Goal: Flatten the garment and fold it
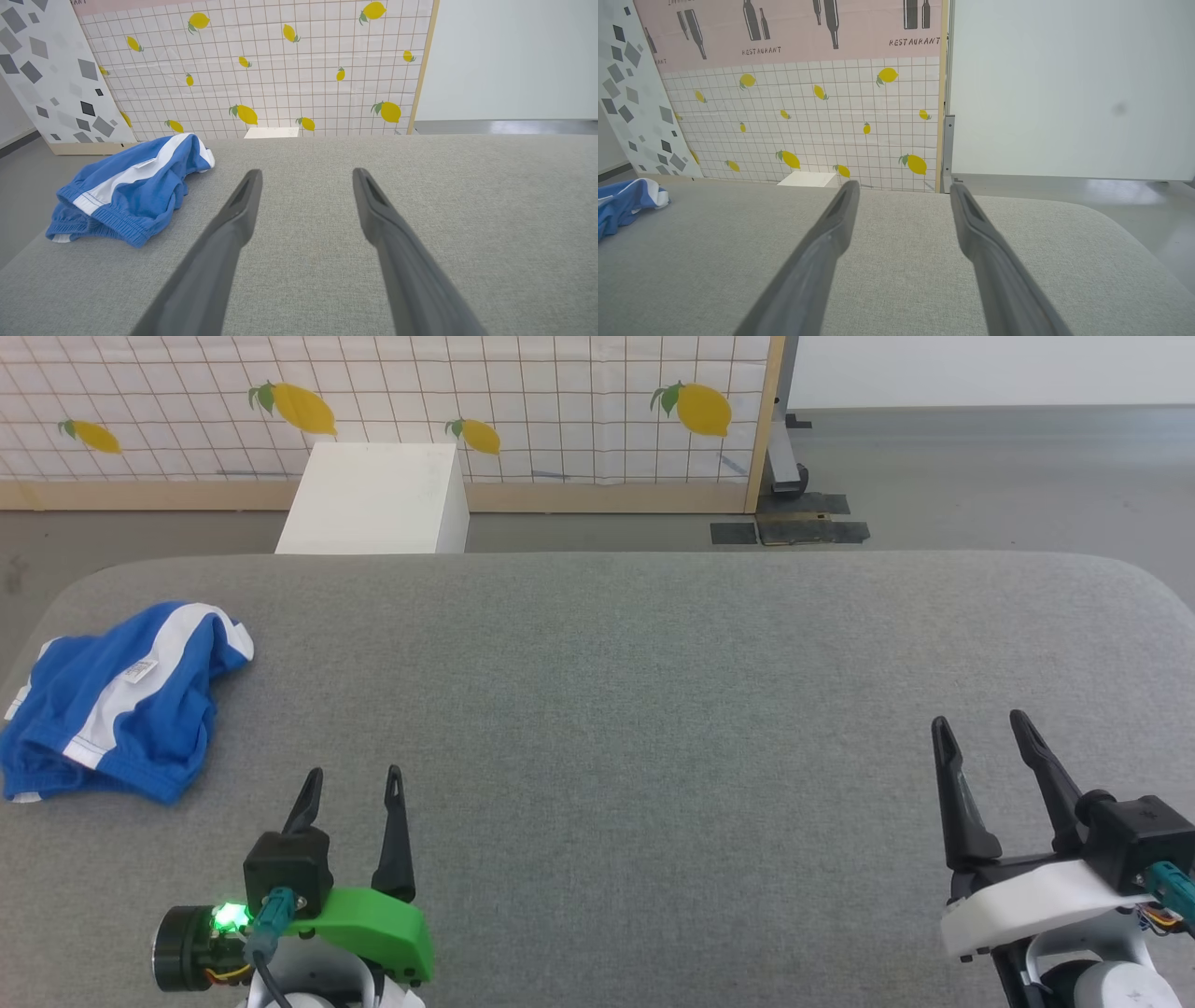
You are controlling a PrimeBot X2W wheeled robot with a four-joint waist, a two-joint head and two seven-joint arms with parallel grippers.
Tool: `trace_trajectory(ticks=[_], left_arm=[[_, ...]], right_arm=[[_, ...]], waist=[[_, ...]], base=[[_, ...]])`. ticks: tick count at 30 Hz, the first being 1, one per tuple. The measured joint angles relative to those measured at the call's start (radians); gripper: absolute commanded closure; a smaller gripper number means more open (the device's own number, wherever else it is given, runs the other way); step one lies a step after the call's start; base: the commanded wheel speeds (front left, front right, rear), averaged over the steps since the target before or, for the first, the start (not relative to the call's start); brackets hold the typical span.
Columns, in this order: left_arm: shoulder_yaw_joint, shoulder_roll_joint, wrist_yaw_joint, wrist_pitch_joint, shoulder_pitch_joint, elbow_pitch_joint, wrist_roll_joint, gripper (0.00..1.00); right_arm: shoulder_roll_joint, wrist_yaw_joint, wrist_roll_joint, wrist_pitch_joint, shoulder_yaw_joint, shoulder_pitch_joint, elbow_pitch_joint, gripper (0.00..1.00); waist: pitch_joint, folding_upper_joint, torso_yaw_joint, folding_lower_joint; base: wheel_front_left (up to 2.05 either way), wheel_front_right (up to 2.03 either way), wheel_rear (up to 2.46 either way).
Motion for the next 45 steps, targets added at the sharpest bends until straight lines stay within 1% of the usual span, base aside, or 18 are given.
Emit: trace_trajectory(ticks=[4,15,24,45], left_arm=[[-0.003,0.000,0.007,-0.010,0.000,-0.002,-0.004,0.00],[-0.009,0.000,0.009,-0.032,0.000,-0.007,-0.022,0.00],[-0.017,0.000,0.026,-0.051,0.000,-0.009,-0.024,0.00],[-0.035,0.000,0.051,-0.093,-0.001,-0.012,-0.028,0.00]], right_arm=[[0.000,0.000,0.018,-0.009,-0.006,0.001,-0.006,0.00],[0.000,0.000,0.052,-0.029,-0.016,0.003,-0.020,0.00],[0.000,0.000,0.071,-0.048,-0.023,0.007,-0.027,0.00],[0.000,0.000,0.076,-0.092,-0.015,0.029,-0.033,0.00]], waist=[[0.001,0.0000,0.000,0.0000],[0.004,0.0000,0.001,0.0000],[0.006,0.0000,0.003,0.0000],[0.007,0.0000,0.005,0.0000]], base=[[0.00,0.00,0.00],[0.00,0.00,0.00],[0.00,0.00,0.00],[0.00,0.00,0.00]])
